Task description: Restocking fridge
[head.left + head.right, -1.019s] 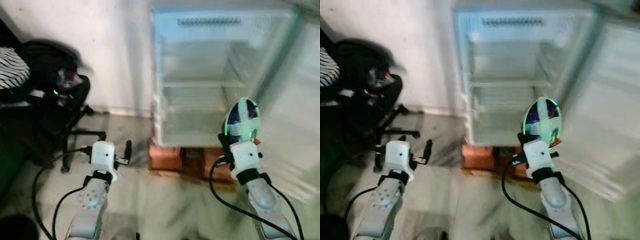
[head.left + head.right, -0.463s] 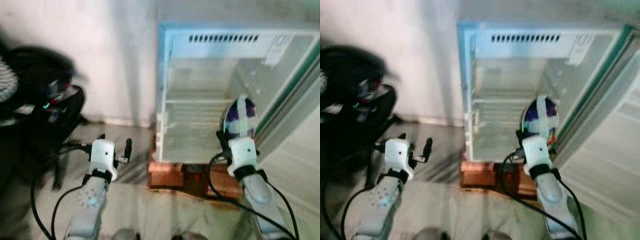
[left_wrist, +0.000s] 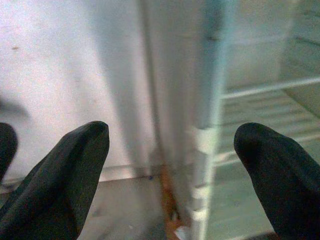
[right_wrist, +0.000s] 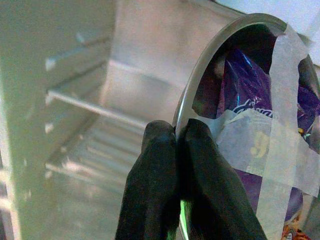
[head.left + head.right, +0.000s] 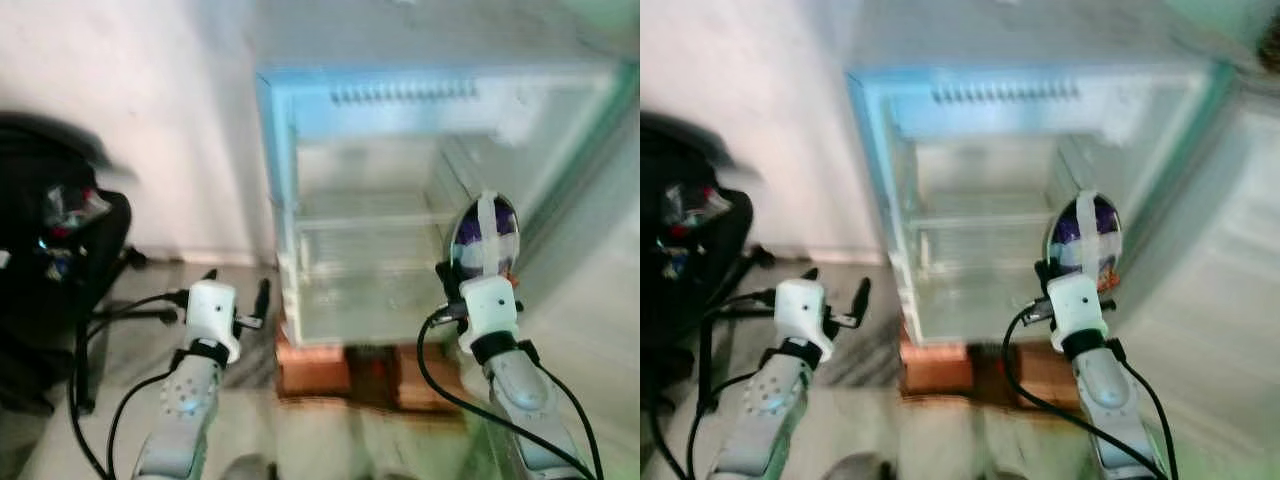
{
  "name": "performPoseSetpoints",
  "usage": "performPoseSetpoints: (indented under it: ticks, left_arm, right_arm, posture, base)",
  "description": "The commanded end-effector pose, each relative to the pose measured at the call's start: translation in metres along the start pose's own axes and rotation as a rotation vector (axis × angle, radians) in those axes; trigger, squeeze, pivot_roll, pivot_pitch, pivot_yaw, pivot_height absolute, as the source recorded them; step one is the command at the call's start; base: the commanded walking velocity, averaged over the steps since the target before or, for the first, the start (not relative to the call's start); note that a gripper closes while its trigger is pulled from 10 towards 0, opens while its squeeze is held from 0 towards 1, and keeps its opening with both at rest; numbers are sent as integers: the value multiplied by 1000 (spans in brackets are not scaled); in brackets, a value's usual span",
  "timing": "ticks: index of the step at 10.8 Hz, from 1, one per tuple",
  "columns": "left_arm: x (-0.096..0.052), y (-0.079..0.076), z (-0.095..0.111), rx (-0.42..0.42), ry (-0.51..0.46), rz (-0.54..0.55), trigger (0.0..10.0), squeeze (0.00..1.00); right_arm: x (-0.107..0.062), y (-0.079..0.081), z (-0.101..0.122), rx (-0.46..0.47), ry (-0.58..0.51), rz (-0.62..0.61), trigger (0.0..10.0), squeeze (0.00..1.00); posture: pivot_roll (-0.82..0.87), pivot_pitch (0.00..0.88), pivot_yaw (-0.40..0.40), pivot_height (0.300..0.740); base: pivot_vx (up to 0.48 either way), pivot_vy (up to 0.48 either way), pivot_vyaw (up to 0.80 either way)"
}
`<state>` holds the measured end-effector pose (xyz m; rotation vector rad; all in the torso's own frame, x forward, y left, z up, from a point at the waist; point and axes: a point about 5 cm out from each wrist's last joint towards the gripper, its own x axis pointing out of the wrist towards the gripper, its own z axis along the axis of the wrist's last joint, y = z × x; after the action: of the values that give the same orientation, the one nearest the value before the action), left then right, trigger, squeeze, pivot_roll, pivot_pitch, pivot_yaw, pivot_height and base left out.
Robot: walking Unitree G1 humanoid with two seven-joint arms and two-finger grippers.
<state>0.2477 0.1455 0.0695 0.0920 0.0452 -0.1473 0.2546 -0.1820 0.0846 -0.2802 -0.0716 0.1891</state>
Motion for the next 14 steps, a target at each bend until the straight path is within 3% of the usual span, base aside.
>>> performPoseSetpoints:
  ticks: [1, 5, 6, 7, 11, 14]
  left_arm:
    - [-2, 6, -4, 4, 28, 21, 10000, 0]
    - [-8, 12, -6, 20, 36, 60, 10000, 0]
    - [-17, 16, -6, 86, 15, 39, 10000, 0]
    - [-20, 18, -9, 87, 28, 50, 10000, 0]
    - [-15, 16, -8, 75, 27, 56, 10000, 0]
    - [-13, 15, -9, 67, 32, 47, 10000, 0]
  right_arm:
    - [2, 4, 6, 0, -30, 22, 10000, 0]
    - [2, 6, 7, -16, -43, 57, 10000, 0]
    - [0, 9, 9, -22, -57, 82, 10000, 0]
    - [0, 10, 9, -28, -58, 94, 10000, 0]
    - [2, 11, 9, -29, -64, 110, 10000, 0]
    - [4, 6, 7, -30, -50, 82, 10000, 0]
  posture:
    - [113, 101, -2, 740]
    - [115, 99, -2, 740]
    - [113, 102, -2, 740]
    - [118, 105, -4, 740]
    - [119, 103, -7, 740]
    - [115, 102, -6, 740]
  base:
    - [0, 0, 0]
    - [0, 0, 0]
    - [0, 0, 763]
    - [0, 0, 788]
    - [0, 0, 780]
    - [0, 0, 156]
